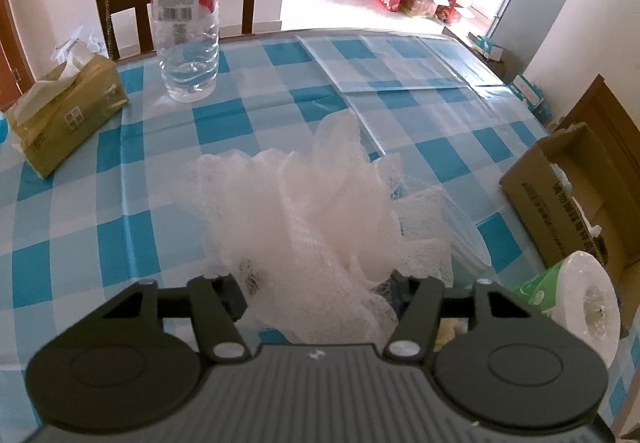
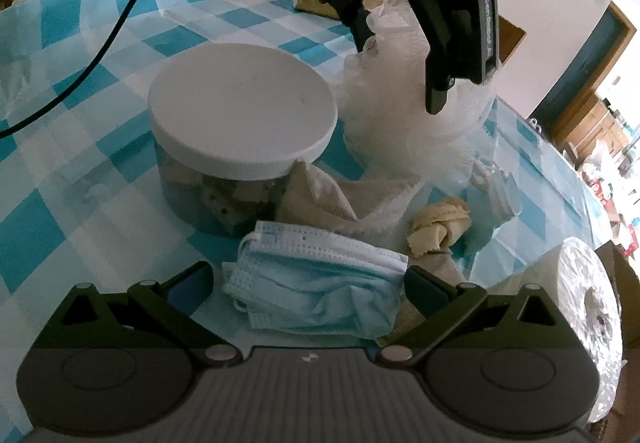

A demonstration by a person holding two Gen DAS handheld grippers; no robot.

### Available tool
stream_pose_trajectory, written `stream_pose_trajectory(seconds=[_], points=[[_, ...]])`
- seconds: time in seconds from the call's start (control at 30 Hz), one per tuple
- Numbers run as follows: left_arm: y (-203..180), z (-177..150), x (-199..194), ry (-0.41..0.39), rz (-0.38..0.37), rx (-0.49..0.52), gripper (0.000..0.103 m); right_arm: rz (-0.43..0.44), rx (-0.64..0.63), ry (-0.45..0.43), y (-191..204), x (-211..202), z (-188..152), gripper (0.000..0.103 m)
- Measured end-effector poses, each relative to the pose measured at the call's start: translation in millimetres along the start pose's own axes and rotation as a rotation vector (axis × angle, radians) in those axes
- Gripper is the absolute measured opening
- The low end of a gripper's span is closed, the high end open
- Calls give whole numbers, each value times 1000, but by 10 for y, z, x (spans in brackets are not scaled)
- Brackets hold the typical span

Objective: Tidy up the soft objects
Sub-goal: 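Close the right gripper on the blue face mask while the left gripper holds the puff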

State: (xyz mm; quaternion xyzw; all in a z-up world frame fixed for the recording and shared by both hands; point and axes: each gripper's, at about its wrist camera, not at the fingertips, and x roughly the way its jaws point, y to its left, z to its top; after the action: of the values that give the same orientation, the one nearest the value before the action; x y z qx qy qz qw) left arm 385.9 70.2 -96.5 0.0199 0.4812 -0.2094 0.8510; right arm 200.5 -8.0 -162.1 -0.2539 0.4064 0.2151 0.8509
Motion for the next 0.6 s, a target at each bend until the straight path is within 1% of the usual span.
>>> stream_pose_trajectory(seconds=[0.03, 0.1, 0.27, 0.43, 0.6], points=[[2, -2, -10, -3, -1, 0, 57, 7, 7, 3, -7, -2, 7, 93], [5, -1, -19, -5, -4, 1, 55, 40, 23, 16, -25, -16, 31, 84], [8, -2, -67, -10, -14, 17, 46, 36, 37, 35, -30, -80, 14, 68], [-5, -11, -131, -18, -22, 40, 39, 44, 72, 26, -87, -181, -1, 38], [-35, -29, -229, -23, -23, 75, 35, 49, 105, 16, -132, -261, -1, 29]])
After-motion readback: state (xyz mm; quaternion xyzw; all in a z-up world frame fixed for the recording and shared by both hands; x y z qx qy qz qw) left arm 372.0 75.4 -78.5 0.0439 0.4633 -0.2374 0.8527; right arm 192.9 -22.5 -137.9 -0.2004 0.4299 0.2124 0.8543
